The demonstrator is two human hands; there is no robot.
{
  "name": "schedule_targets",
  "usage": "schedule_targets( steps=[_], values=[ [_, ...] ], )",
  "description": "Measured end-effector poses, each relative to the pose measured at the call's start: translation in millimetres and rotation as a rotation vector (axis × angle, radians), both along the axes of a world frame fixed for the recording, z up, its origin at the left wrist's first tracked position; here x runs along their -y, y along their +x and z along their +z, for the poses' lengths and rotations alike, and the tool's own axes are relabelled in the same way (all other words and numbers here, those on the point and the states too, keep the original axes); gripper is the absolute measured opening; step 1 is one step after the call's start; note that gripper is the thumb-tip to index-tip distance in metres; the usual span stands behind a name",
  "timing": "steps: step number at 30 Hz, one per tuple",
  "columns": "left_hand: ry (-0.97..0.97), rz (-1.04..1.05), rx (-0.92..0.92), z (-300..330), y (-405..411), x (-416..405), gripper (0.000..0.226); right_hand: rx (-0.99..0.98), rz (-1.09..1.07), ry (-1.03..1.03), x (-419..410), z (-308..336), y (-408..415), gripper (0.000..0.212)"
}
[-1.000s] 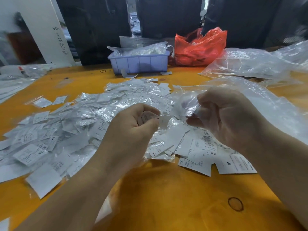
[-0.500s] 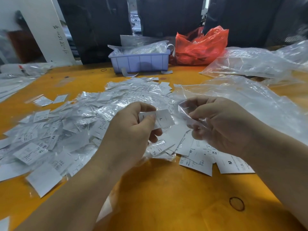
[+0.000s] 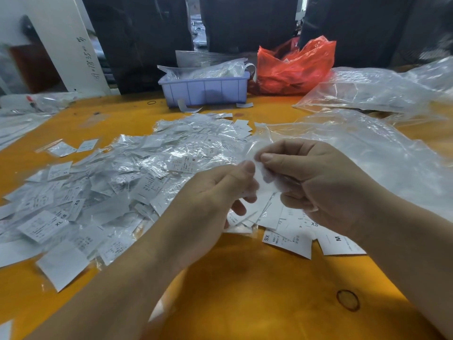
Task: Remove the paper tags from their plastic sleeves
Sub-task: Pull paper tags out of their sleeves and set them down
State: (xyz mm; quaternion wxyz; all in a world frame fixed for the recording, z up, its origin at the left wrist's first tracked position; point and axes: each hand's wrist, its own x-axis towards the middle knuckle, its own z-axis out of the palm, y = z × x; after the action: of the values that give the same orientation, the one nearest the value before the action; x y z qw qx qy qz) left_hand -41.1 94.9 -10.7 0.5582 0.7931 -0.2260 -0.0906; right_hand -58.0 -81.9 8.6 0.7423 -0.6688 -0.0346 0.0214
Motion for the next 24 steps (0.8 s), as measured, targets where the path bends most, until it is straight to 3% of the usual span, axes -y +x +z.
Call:
schedule_targets(
  steps=[4,8,15,24],
  values=[
    [-0.029,0.014,0.053,0.2,-2.1,2.4,0.02,0.028,0.021,-0.033,-0.9,-1.0,-1.3,0.006],
    [-0.181,0.046,-0.063,3.5,4.2,-4.3,0.013,-0.019,0.071,-0.039,3.5,1.7,-0.3,0.017],
    [-0.245,0.018,-0.078,5.4,4.7,-4.1,0.017,-0.072,0.217,-0.053,3.4,1.5,-0.5,0.021],
    [-0.301,0.081,-0.06,6.1,6.2,-7.2,0.023,-0.01,0.082,0.004,6.0,4.4,1.5,0.012]
  ],
)
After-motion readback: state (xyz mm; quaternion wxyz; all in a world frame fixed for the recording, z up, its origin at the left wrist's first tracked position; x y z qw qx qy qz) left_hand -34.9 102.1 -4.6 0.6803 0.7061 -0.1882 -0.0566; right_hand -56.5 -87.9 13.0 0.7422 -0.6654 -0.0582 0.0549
